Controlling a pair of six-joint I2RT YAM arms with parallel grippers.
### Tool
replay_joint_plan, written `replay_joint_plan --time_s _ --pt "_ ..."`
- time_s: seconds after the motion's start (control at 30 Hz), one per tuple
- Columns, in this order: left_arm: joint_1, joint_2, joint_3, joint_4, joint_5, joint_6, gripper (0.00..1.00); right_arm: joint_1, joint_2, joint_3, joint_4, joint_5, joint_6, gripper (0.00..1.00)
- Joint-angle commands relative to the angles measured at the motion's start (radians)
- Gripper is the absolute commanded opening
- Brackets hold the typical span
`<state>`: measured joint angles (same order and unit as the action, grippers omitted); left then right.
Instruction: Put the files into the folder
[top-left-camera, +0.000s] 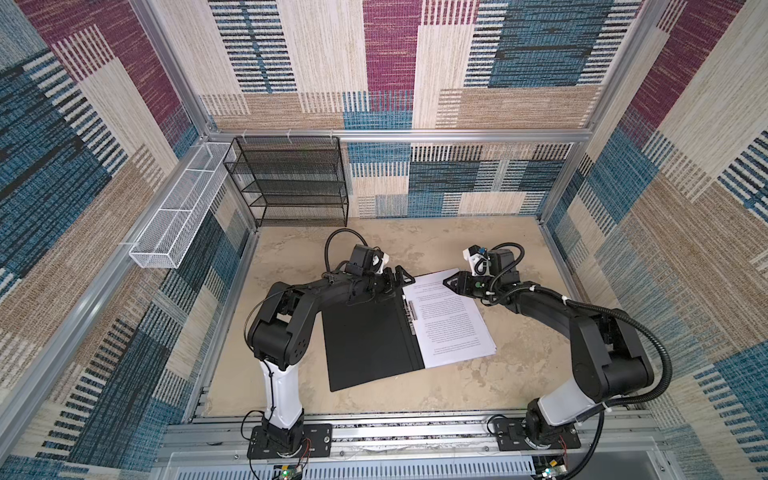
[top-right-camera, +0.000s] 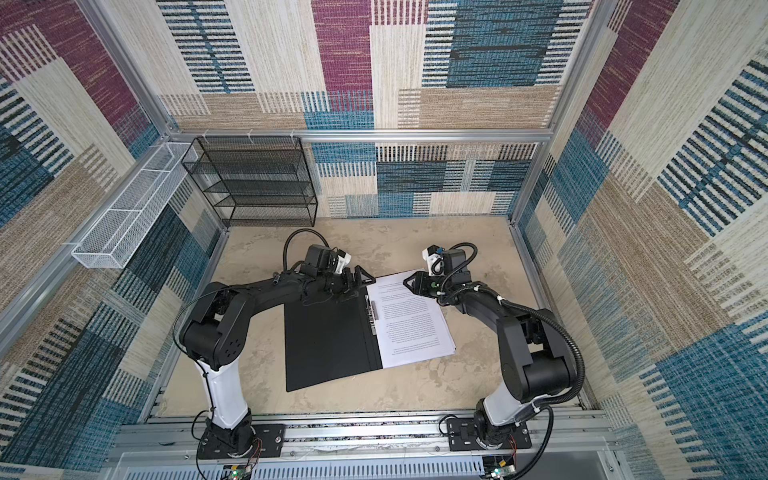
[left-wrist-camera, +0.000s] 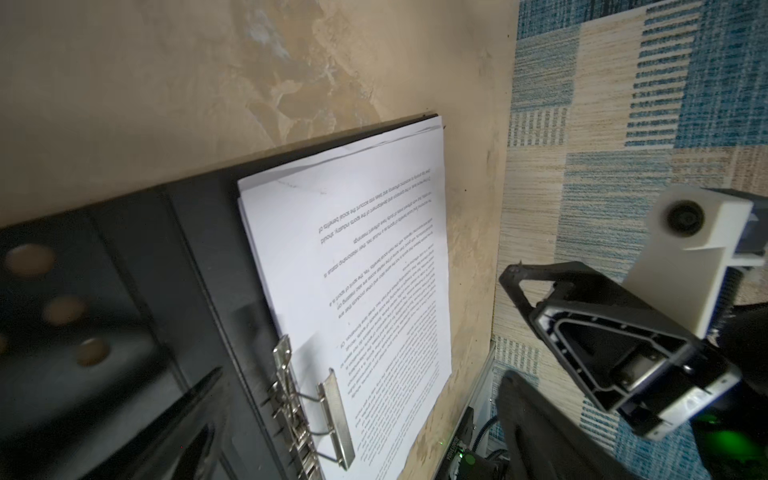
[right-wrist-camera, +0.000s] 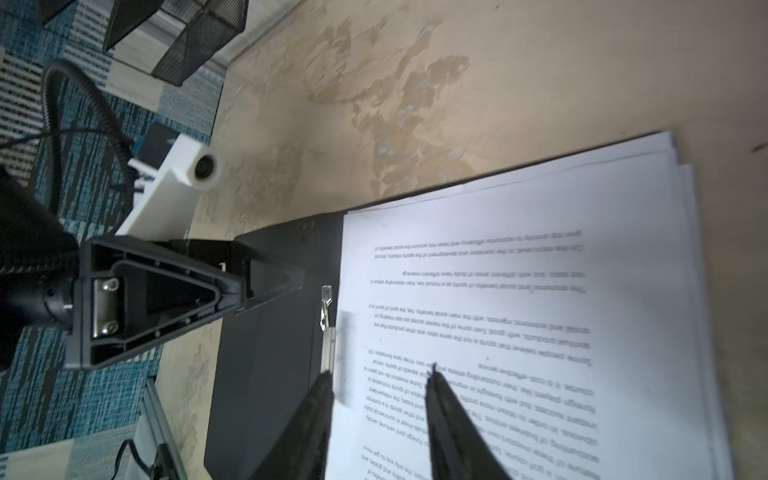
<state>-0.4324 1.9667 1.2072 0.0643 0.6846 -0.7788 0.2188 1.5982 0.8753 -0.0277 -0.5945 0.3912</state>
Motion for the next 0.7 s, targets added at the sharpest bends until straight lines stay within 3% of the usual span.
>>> replay_joint_plan --time_s 0.0,0.17,0.67 --pt "0.001 0.023 0.01 0.073 0.07 0.023 0.99 0.026 0.021 -0.012 -0.007 -0.049 -0.02 0.24" --pt "0.001 0.078 0.043 0.066 0.081 0.032 0.99 0.043 0.075 -0.041 0.02 -0.088 -0.014 0.09" --pt "0.001 0.092 -0.028 0.272 0.173 -0.092 0.99 0.063 0.173 -0.052 0.044 -0.097 -0.002 0.05"
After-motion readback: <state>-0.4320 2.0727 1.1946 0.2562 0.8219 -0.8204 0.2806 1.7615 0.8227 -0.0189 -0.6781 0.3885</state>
